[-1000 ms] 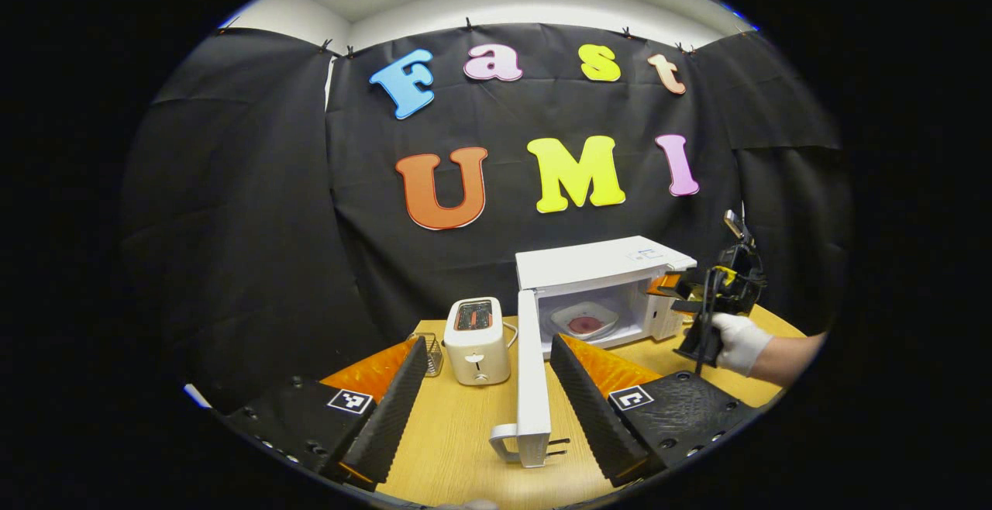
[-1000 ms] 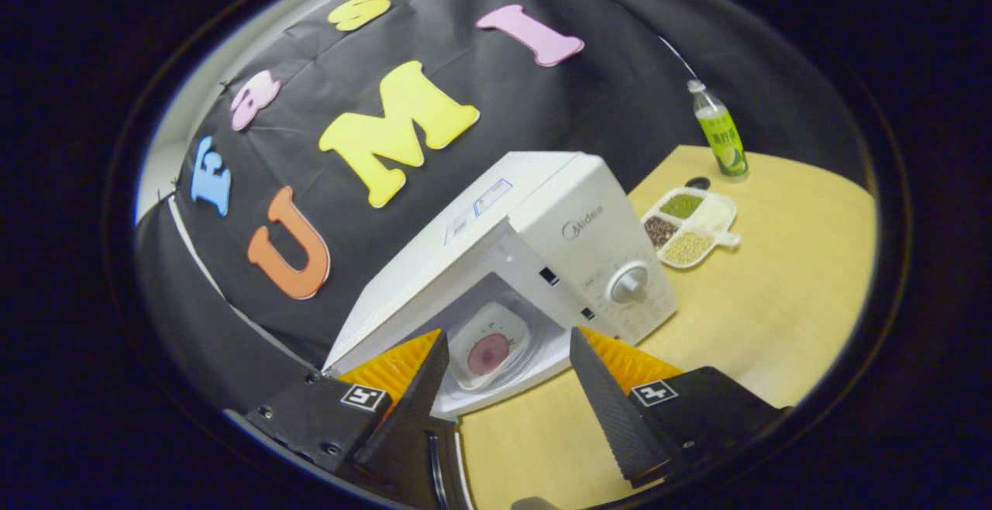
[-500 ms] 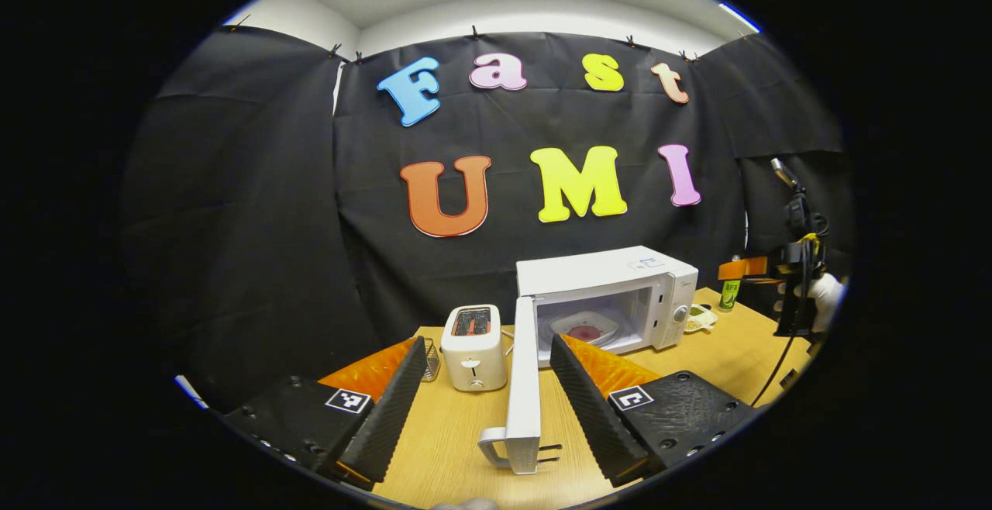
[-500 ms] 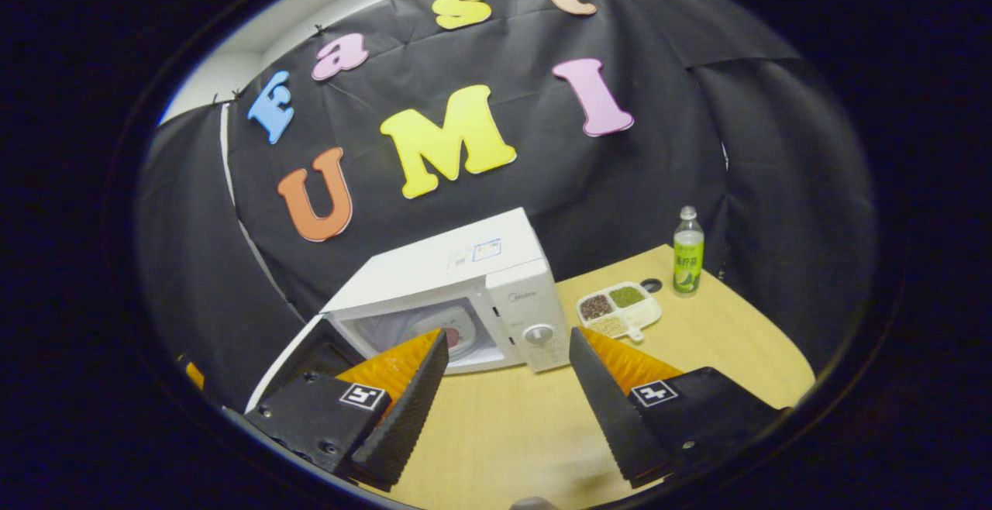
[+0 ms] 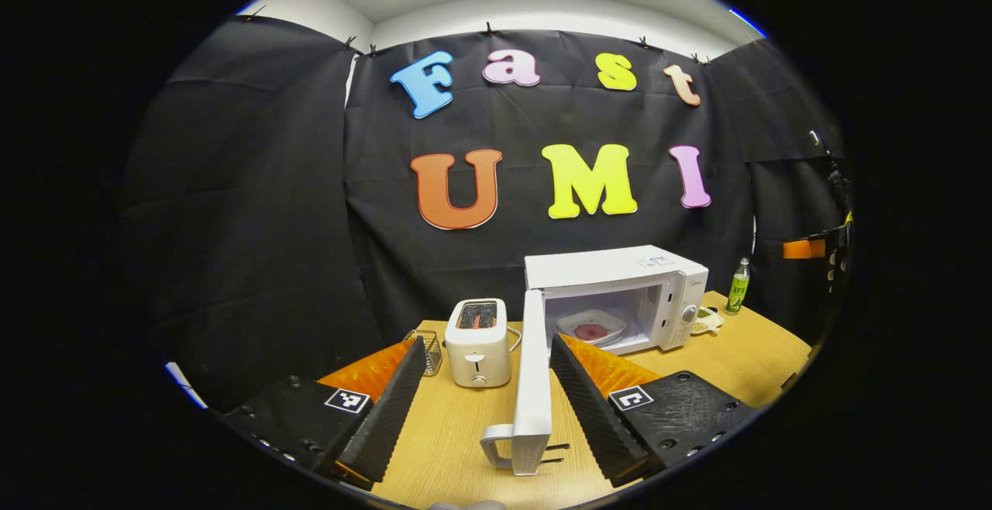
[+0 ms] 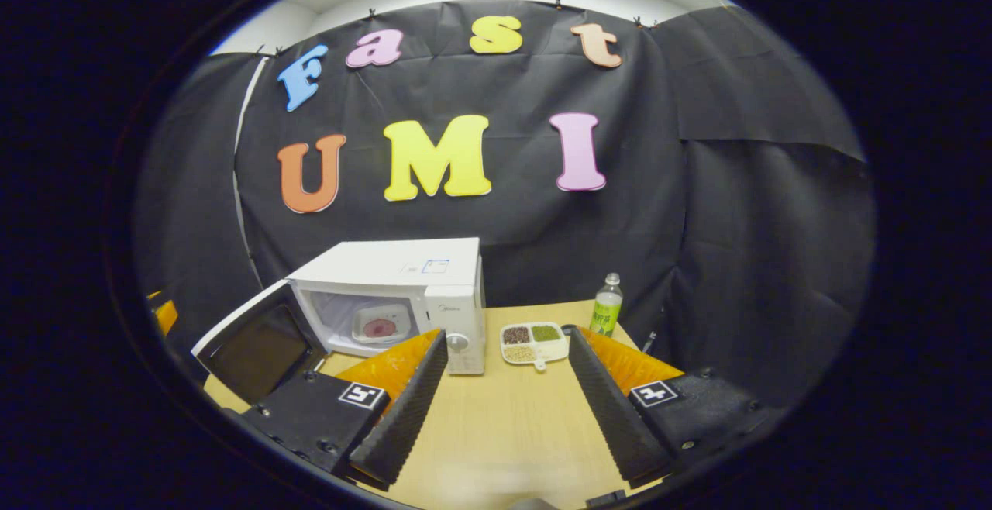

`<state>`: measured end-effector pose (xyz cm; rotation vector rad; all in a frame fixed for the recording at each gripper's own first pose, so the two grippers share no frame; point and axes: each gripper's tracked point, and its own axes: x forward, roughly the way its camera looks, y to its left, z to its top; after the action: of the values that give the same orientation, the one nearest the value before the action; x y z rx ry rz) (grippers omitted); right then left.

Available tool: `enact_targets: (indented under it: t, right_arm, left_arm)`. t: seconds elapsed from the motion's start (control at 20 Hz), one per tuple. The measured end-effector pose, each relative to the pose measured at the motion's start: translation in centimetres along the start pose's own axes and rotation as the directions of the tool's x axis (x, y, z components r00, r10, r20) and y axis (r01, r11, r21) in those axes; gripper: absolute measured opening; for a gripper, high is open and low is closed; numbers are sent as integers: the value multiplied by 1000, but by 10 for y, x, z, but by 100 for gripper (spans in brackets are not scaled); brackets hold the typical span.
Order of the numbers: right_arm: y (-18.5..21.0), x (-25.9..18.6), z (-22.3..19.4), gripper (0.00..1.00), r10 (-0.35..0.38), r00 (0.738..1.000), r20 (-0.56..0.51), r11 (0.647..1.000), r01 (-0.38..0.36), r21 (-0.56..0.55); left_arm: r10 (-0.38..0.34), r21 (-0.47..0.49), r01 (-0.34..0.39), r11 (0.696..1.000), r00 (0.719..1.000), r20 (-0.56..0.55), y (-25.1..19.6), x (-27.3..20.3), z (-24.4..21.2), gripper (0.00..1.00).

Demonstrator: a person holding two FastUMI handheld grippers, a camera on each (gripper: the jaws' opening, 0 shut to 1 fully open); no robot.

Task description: Open the microwave oven with the left hand, put the food in, and close the microwave oven.

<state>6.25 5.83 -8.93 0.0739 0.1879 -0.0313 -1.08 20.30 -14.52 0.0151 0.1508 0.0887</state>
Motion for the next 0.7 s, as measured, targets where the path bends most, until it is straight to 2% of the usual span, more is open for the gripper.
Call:
enact_targets:
  t: [0.15,0.25,0.3,0.35,0.4,0.5,0.55,0.6,0.65,0.7]
  right_arm:
    - [-5,-3,1,100,-5,1000,-1,1000,5,8]
    - [-5,-6,1,100,-5,1000,1,1000,5,18]
    - [-5,-7,2,100,-2,1000,1,1000,2,21]
    - [-3,-7,0,90,3,1000,-3,1000,-3,24]
    - [-2,-9,-2,100,9,1000,-10,1000,-9,28]
    - [0,-9,-4,100,16,1000,-23,999,-16,33]
    - [1,-10,-5,100,18,999,-26,999,-17,36]
    - [1,-11,-6,91,18,999,-30,999,-17,35]
    - [1,-12,-7,100,18,999,-33,999,-17,31]
    - [1,-14,-7,91,16,999,-36,1000,-16,26]
  left_arm:
    - [11,-17,-11,1000,1000,-3,6,4,-2,95]
    - [10,-30,-10,999,1000,-15,6,5,-8,85]
    - [-14,-43,12,999,1000,-27,3,5,-13,70]
    - [-31,-48,29,998,999,-39,2,6,-18,66]
    - [-40,-44,37,998,998,-52,1,6,-24,51]
    - [34,-17,-35,999,998,-48,24,13,-35,12]
    - [56,-14,-57,998,997,-61,31,12,-47,2]
    - [38,-24,-40,999,996,-78,30,13,-54,1]
    - [24,-32,-27,999,996,-91,27,14,-64,1]
    - [8,-34,-11,999,995,-102,25,18,-73,1]
